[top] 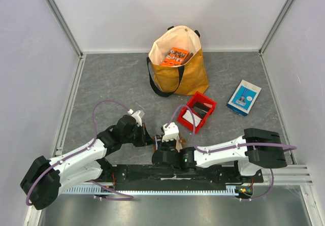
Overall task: Put the credit cards into the card holder
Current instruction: Insert the credit card into the card holder.
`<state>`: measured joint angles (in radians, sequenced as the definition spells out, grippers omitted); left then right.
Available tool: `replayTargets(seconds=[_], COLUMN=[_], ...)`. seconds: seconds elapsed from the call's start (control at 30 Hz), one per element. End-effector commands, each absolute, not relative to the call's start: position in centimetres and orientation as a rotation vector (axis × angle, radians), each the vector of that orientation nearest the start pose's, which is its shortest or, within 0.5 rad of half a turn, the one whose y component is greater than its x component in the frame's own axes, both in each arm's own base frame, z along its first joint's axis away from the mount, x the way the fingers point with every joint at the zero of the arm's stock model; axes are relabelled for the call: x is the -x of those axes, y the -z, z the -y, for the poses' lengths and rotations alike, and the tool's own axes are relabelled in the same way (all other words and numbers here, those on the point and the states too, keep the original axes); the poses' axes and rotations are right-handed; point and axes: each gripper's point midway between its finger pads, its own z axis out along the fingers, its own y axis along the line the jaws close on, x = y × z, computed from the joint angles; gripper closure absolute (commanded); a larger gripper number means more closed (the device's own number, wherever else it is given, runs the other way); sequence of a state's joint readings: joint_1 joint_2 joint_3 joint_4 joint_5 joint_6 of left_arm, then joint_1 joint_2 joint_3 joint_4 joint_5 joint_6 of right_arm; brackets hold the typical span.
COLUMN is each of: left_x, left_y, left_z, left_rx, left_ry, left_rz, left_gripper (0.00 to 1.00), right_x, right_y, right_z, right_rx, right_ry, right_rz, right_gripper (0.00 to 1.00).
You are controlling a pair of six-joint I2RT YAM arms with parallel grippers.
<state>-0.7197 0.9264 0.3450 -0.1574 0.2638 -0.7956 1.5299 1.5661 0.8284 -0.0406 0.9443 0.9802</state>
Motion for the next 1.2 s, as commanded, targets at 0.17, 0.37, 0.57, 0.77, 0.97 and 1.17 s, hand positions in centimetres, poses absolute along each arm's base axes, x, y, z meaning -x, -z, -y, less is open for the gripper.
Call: replayTargets(seconds=[0.17, 0.37, 0.57, 0.77, 0.97, 1.17], left_x=[-14.4, -14.4, -14.4, -14.3, -14.1, -14.1], left_y=[-7.0, -6.9, -6.2, -5.4, -4.1, -3.2], left_z=[22.7, 22.7, 22.2, 21.7, 21.3, 21.1], left_rx=[-0.039, -0.045, -0.049, -0.045, -0.040, -0.034], left_ry=[1.049, 1.040, 0.995, 0.963, 0.929, 0.904], left_rz=[-2.492, -2.493, -2.519, -2.535, -2.563, -2.573], left_gripper=[0.98, 0.98, 0.98, 0.98, 0.98, 0.98], right_x=[-14.1, -14.7, -15.1, -15.8, -15.9, -15.1], right_y=[-10.5, -10.7, -11.1, -10.3, -9.3, -10.5], right_z=[-37.4, -36.0, -33.7, -30.8, -31.5, -34.1], right_rx=[0.099, 0.120, 0.124, 0.073, 0.111, 0.183], right_ry=[-0.460, -0.340, -0.286, -0.274, -0.516, -0.845], right_rz=[-1.992, -1.981, -1.963, -2.012, -2.157, -2.169], right_gripper=[1.00, 1.00, 1.00, 1.00, 1.00, 1.00])
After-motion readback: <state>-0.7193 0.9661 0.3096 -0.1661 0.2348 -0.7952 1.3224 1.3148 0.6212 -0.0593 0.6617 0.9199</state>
